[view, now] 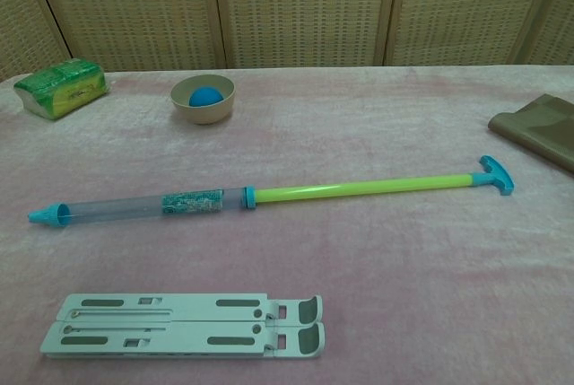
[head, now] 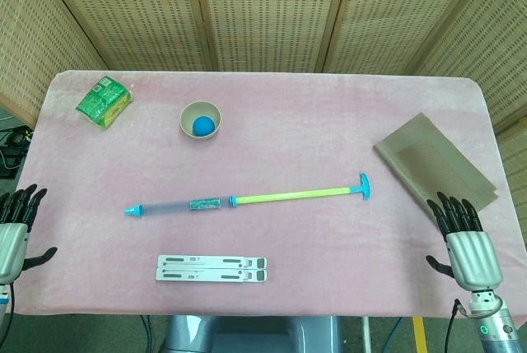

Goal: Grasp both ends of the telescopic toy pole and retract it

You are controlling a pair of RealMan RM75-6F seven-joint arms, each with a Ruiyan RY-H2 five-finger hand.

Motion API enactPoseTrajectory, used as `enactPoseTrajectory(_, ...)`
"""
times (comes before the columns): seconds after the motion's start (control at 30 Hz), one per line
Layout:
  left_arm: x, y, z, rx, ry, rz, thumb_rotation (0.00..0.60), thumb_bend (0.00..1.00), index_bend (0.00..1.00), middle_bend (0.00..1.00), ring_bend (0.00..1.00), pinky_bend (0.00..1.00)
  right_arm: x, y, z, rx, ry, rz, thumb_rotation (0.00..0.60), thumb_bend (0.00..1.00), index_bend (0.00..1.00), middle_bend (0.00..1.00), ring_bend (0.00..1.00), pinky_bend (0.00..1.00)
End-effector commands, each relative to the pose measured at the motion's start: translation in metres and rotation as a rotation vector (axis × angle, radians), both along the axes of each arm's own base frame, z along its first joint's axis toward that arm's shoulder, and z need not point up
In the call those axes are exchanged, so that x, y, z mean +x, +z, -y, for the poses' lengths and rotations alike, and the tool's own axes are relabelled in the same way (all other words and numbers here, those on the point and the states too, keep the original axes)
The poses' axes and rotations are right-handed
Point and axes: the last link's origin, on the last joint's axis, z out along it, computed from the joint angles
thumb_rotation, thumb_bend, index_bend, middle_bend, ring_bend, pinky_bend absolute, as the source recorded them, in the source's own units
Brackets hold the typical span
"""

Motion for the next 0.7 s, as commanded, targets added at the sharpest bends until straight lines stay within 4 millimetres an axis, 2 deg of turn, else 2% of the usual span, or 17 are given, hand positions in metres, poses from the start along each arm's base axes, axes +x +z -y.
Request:
enactPoseTrajectory(0.03, 0.000, 0.000, 0.000, 0.002, 0.001, 0.002, 0.600, 0.13, 0.00, 0.00, 0.00, 0.00, 0.006, -0.002, 0.006, -0.009, 0.024, 0.008, 0.600, 0.15, 0.18, 0.14, 0.13, 0.09)
enactPoseTrajectory(0.1, 0.000, 0.000, 0.000, 0.002, 0.002, 0.004, 0.600, 0.13, 0.00, 0.00, 0.00, 0.00, 0.014, -0.003, 0.015, -0.017, 0.050, 0.006, 0.600, 0.15, 0.22, 0.36, 0.38, 0.24)
enactPoseTrajectory(0.2, 0.001, -0.001, -0.001, 0.001, 0.003, 0.004, 0.600, 0.13, 0.00, 0.00, 0.00, 0.00, 0.033, -0.007, 0.034, -0.015, 0.100, -0.003, 0.600, 0.15, 0.28, 0.63, 0.67, 0.45)
enactPoseTrajectory(0.33, 0.001, -0.001, -0.001, 0.005, 0.002, 0.007, 0.600, 0.13, 0.00, 0.00, 0.00, 0.00, 0.057, -0.019, 0.056, 0.004, 0.144, -0.017, 0.600, 0.15, 0.36, 0.86, 0.88, 0.56)
enactPoseTrajectory(0.4, 0.001, 0.001, -0.001, 0.012, 0.001, 0.011, 0.600, 0.13, 0.00, 0.00, 0.00, 0.00, 0.066, -0.029, 0.068, 0.028, 0.145, -0.021, 0.600, 0.15, 0.39, 0.92, 0.93, 0.60)
enactPoseTrajectory(0.5, 0.001, 0.002, -0.001, 0.018, 0.002, 0.018, 0.600, 0.13, 0.00, 0.00, 0.00, 0.00, 0.075, -0.046, 0.085, 0.069, 0.131, -0.035, 0.600, 0.17, 0.41, 0.96, 0.96, 0.62)
enactPoseTrajectory(0.7, -0.001, 0.001, -0.002, 0.011, 0.009, 0.028, 0.600, 0.13, 0.00, 0.00, 0.00, 0.00, 0.088, -0.087, 0.112, 0.145, 0.084, -0.065, 0.600, 0.32, 0.44, 0.99, 0.98, 0.63)
